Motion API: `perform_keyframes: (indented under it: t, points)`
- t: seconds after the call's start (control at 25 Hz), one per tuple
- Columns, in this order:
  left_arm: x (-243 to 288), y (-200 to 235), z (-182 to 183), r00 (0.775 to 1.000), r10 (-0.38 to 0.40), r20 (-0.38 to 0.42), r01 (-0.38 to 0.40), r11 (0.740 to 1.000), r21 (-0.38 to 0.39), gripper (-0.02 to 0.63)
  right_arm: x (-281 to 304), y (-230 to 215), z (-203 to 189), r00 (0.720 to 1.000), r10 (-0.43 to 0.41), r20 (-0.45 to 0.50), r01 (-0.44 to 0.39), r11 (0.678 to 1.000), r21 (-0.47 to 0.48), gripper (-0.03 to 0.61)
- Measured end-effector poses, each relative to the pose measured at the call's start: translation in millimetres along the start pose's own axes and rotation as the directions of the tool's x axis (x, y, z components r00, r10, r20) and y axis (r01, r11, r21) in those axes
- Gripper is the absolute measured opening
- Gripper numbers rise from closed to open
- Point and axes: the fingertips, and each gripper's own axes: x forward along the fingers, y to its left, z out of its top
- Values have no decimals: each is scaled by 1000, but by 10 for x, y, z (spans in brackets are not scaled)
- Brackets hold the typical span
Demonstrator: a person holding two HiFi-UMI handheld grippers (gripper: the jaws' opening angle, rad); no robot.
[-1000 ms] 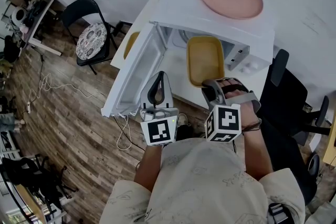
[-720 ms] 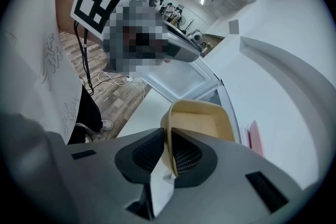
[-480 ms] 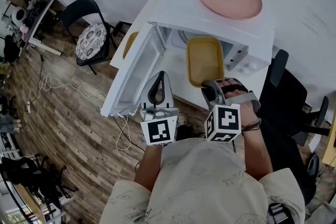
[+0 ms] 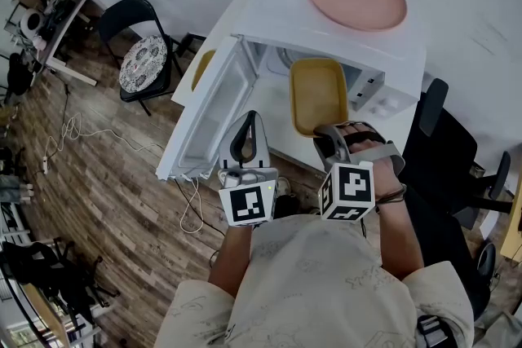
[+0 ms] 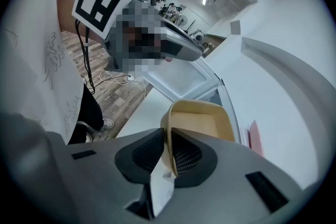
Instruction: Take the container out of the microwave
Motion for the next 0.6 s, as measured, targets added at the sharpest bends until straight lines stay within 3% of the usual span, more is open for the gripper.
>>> perform_keyframes:
  t: [0.6]
  points:
    - [-55, -28, 47, 1000, 0, 5, 0, 1000, 6, 6, -58, 27, 18, 1000, -2, 4, 2, 1000, -12, 52]
